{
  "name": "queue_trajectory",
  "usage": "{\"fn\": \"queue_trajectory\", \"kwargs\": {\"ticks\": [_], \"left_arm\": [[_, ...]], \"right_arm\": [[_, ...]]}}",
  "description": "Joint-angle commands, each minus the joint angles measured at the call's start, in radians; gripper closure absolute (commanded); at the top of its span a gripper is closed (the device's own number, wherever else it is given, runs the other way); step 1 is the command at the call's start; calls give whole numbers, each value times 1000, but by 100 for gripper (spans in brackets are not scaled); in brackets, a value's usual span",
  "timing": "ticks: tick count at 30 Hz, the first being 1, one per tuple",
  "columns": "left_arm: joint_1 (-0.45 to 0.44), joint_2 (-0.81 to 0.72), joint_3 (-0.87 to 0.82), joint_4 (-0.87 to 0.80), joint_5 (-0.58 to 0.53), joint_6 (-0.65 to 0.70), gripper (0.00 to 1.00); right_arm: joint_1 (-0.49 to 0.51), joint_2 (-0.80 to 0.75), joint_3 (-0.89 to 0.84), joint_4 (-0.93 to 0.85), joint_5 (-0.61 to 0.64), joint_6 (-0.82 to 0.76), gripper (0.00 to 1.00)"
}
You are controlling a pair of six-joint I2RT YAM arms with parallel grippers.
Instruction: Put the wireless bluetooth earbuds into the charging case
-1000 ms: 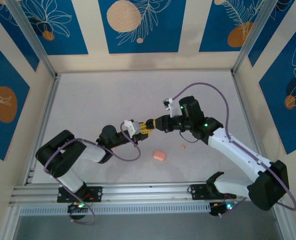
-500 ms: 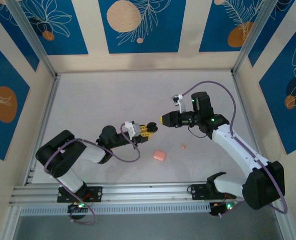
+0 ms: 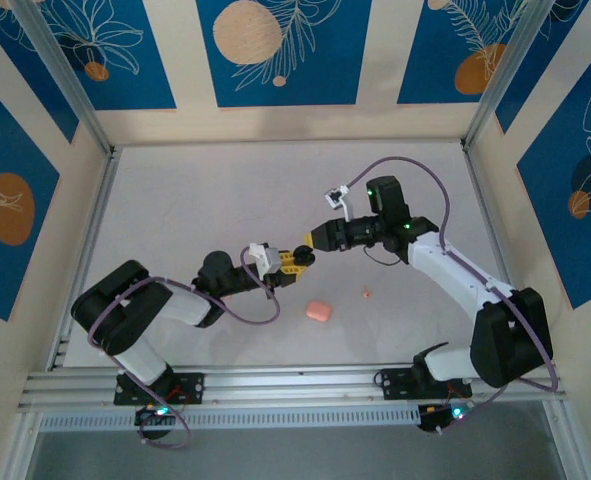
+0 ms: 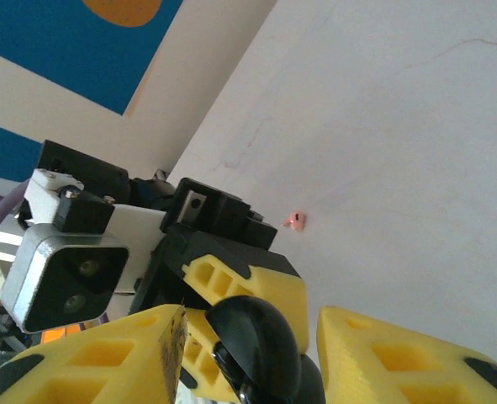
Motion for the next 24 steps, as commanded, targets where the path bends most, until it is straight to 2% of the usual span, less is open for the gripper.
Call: {"fn": "queue_trajectory", "kwargs": {"ticks": [1,14,24], "left_arm": [[-12,-21,10,52,19,-7,82],[-12,-23,18,53,13,-7,82],[-12,-23,6,52,-11,-4,82]], "right_arm": [[18,24,38,-12,-57,-30,54],[34,44,43,-25,-70,-38,54],[35,-37,19,-73,-74,-54,62]]}}
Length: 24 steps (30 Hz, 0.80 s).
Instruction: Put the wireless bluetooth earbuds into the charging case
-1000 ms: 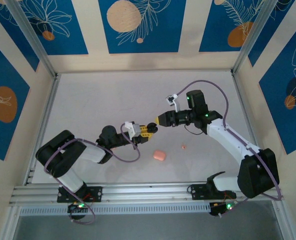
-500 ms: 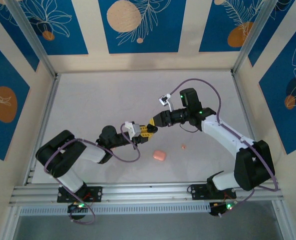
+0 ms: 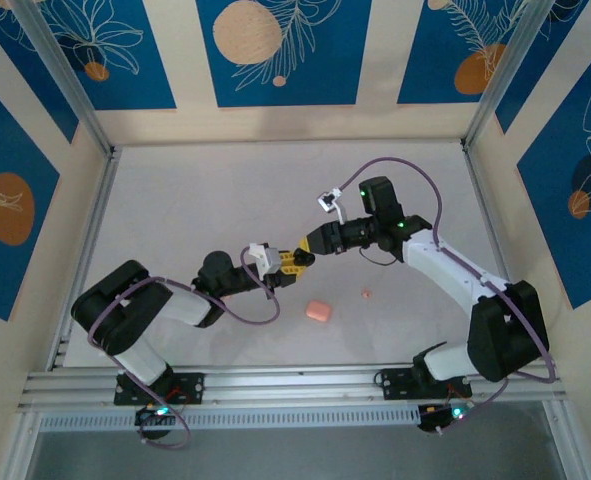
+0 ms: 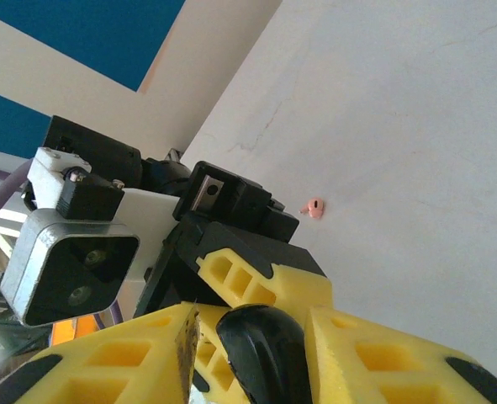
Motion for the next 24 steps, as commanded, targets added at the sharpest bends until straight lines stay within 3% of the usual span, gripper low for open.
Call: {"fn": "queue_trajectory", "kwargs": {"ticks": [1,10,17,24], "left_arm": [[-10,-26,5,52,-10,-5,82],[-11,-31,5,52,0,-9,82],[-11,-45,-5,52,-2,-11,82],[-10,-48,-8,52,9,-11,82]], "right_arm": [[6,-74,0,-48,-43,-19,62],[-45,-169,-22,-93,-3,-69,62],[-84,-187,-15,-86,25,-134,56],[-92,-221,1,-107,34,-369,51]]}}
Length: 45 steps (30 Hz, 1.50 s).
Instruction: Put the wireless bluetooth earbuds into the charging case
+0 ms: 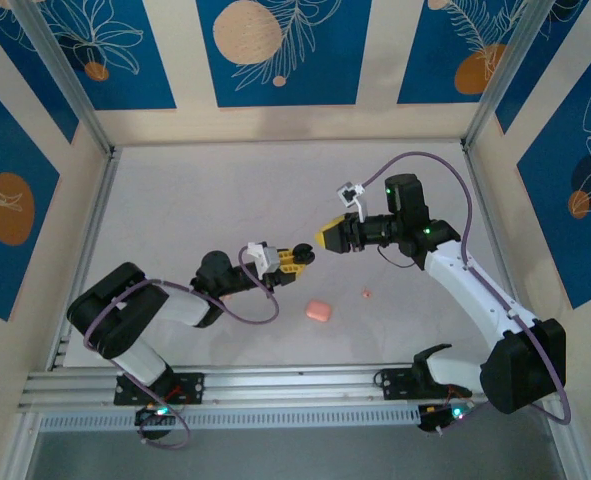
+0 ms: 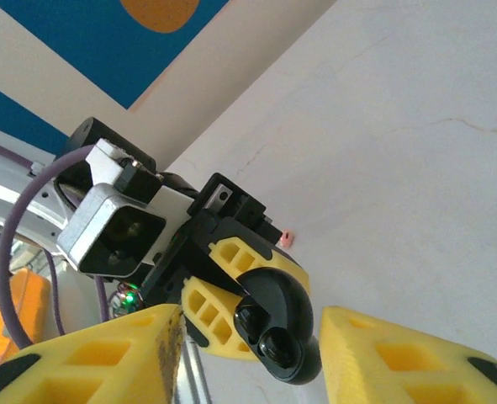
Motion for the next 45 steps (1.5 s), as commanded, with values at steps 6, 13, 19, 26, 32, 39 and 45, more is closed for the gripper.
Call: {"fn": "queue_trajectory", "kwargs": {"ticks": [6,13,19,26,32,39,45], "left_arm": [[-11,-33,-22,50,7,-6,82],[-11,-58,-34,24,8,15,82],[-11,-88,-36,-21,10,40,82],[-11,-126,-32,-88,16,68,82],[-11,-148,-28,-123,15,81,82],[-11,-155,-22,-135,18,82,82],[-11,-155,-19,-137,16,81,82]], "right_arm": [[-11,-100,-2,-41,-4,-423,41],[-13,-125,-20,-88,-54,-724,32],[-4,-103,24,-255,-45,-1034,26],[61,-31,95,-385,187,-1208,24],[105,32,123,-402,226,-1263,25],[138,112,167,-399,180,-1281,25],[162,175,203,-432,150,-1298,28]]}}
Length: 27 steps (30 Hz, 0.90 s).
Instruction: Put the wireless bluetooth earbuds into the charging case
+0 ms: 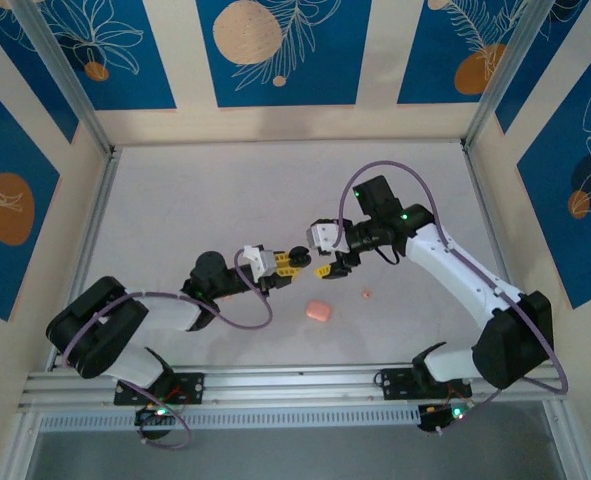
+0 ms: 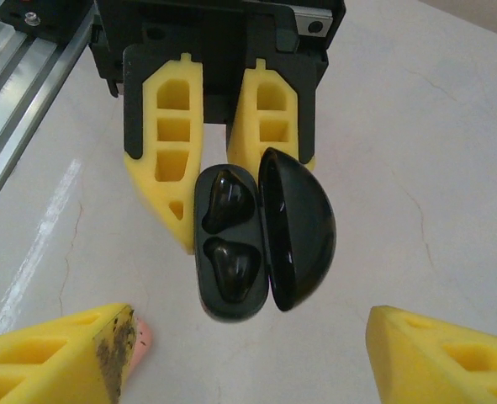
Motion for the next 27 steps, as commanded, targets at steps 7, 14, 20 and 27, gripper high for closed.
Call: {"fn": "queue_trajectory", "kwargs": {"ticks": [7,14,20,27], "left_arm": [[-11,-27,4,4,7,29,82],[-10,-38,2,-11,3,36,82],[-11,-42,5,-21,-1,47,82],[-11,-44,5,-27,-2,48,82]], "right_arm": [[38,70,65,-61,-75,-39,31],[45,101,109,-128,-102,-42,38],[46,57,82,-137,-100,-30,43],[46,-40,20,-140,-87,-3,45]]}}
